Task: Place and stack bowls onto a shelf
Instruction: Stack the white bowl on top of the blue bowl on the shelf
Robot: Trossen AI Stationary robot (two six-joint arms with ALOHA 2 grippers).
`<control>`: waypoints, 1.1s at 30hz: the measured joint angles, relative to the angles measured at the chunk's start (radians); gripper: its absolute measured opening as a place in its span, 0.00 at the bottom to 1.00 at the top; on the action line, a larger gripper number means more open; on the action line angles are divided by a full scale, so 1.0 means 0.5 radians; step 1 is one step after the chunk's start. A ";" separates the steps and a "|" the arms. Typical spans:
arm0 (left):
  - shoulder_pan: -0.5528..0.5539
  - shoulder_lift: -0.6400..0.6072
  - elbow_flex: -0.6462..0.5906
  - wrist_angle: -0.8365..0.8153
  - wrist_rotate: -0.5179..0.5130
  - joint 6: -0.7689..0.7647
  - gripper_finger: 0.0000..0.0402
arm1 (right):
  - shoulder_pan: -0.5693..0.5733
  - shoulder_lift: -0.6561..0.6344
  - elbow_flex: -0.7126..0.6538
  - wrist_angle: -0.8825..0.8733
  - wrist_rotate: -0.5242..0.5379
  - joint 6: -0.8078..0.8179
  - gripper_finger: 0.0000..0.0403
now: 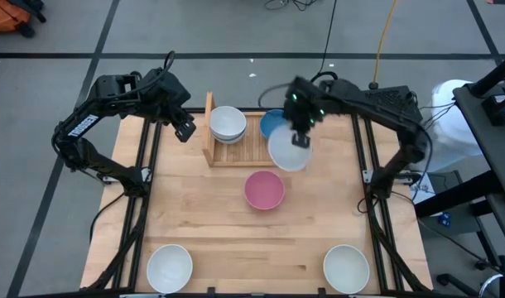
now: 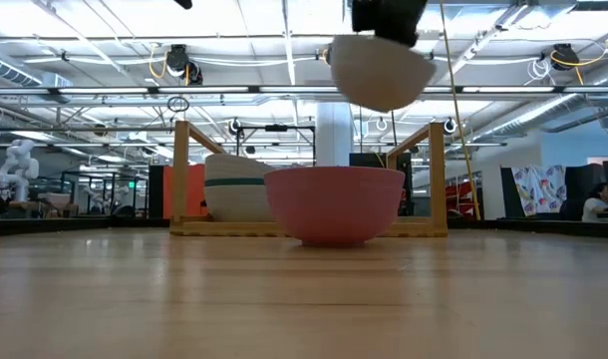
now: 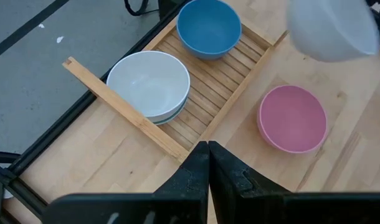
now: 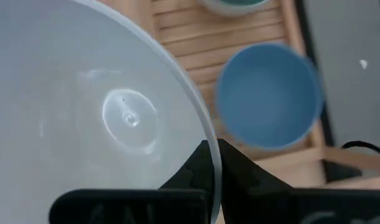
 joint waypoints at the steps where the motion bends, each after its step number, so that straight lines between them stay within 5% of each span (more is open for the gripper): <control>1: -0.001 0.000 0.000 0.000 0.000 0.000 0.01 | -0.039 0.052 0.060 0.001 0.000 -0.042 0.00; 11: 0.000 0.000 0.000 0.000 0.000 0.004 0.01 | -0.374 0.553 0.491 0.026 -0.018 -0.176 0.00; 22: 0.000 0.000 0.000 0.000 0.000 0.008 0.01 | -0.614 0.912 0.507 0.220 -0.233 -0.167 0.00; 33: 0.000 0.000 0.000 0.000 0.000 0.096 0.01 | -0.746 1.048 0.506 0.109 -0.235 -0.164 0.00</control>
